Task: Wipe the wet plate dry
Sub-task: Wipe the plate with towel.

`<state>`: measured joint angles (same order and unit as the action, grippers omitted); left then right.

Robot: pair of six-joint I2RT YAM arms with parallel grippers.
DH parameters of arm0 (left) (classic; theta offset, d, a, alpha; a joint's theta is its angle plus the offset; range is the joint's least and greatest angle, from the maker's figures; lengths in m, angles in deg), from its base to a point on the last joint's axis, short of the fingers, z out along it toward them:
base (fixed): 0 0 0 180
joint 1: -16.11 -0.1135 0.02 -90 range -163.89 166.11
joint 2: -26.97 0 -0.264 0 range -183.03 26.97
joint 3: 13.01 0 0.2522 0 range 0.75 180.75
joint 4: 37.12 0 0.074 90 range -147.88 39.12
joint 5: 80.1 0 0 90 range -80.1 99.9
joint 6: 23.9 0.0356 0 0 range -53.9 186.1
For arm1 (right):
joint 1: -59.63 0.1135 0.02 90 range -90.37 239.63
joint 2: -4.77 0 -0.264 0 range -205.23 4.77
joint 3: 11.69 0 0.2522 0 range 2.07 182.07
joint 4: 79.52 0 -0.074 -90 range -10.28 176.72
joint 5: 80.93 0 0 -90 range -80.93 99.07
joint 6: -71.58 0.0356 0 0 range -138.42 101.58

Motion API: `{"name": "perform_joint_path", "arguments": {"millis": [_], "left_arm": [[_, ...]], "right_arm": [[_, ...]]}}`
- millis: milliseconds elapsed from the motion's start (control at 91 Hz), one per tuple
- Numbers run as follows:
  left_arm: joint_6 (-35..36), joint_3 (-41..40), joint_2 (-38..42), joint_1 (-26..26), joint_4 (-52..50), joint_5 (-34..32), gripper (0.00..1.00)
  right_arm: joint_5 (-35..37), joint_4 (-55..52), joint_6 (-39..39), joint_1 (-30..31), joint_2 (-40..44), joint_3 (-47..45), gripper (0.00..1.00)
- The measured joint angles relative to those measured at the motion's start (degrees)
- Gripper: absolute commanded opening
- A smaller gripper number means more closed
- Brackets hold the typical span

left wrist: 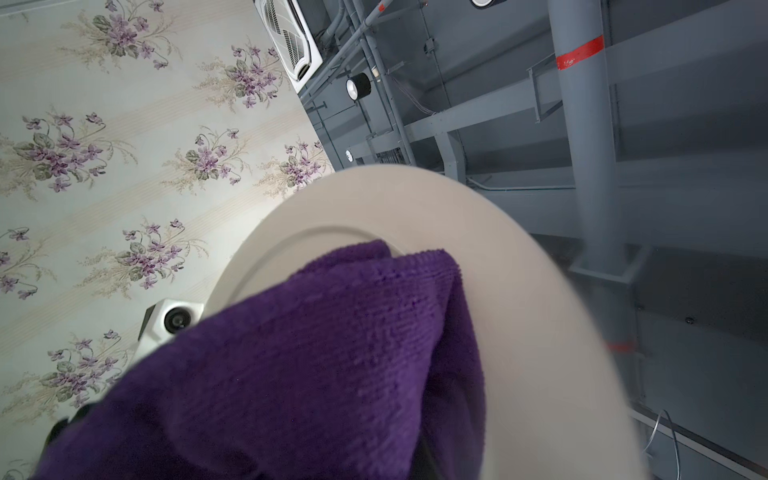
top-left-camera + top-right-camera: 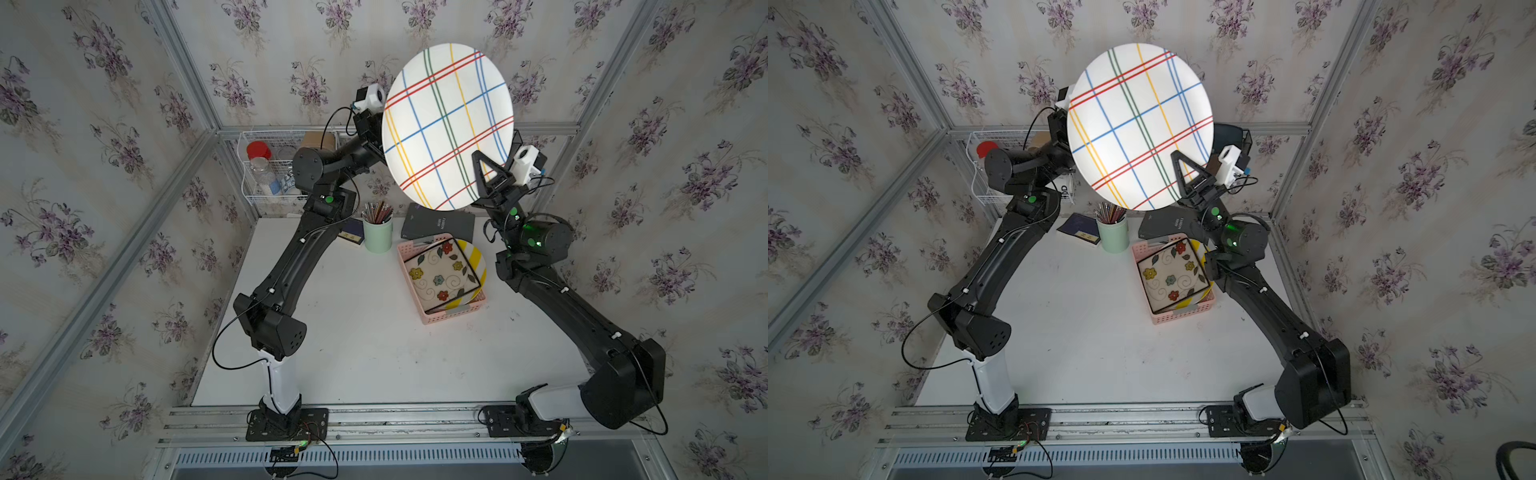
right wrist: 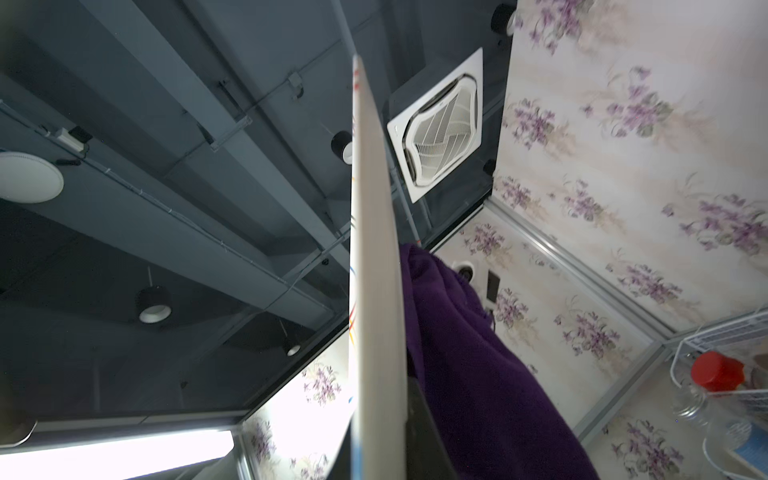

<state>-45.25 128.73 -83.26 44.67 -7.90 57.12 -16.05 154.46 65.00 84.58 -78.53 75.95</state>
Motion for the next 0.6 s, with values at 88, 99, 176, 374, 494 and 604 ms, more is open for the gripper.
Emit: {"name": "perform_joint_path", "arguments": {"millis": [88,99,176,374,494,604], "left_arm": [[1.64,0.44,-1.01,1.6,-1.95,0.2,0.0],[1.88,0.44,-1.18,1.86,-2.25,0.44,0.0],[1.97,-0.98,-1.88,3.04,-2.43,2.47,0.0],[-1.33,-5.18,-1.88,1.05,0.72,4.76,0.0],[-1.84,-3.45,-1.88,0.2,1.79,4.79,0.0],[-0.22,-1.16,-1.88,0.96,0.33,4.33,0.0]], "right_arm": [[-1.4,0.66,-0.74,-0.81,-3.39,5.33,0.0],[-1.53,0.48,-0.9,-1.18,-3.78,6.21,0.0],[-2.16,-1.64,-1.31,-4.83,-5.27,10.91,0.0],[-0.13,-6.34,-1.2,-10.99,0.0,3.78,0.0],[2.51,-5.22,-1.62,-5.88,3.48,-3.1,0.0],[0.9,-1.62,-1.75,-3.41,1.73,-1.75,0.0]]}}
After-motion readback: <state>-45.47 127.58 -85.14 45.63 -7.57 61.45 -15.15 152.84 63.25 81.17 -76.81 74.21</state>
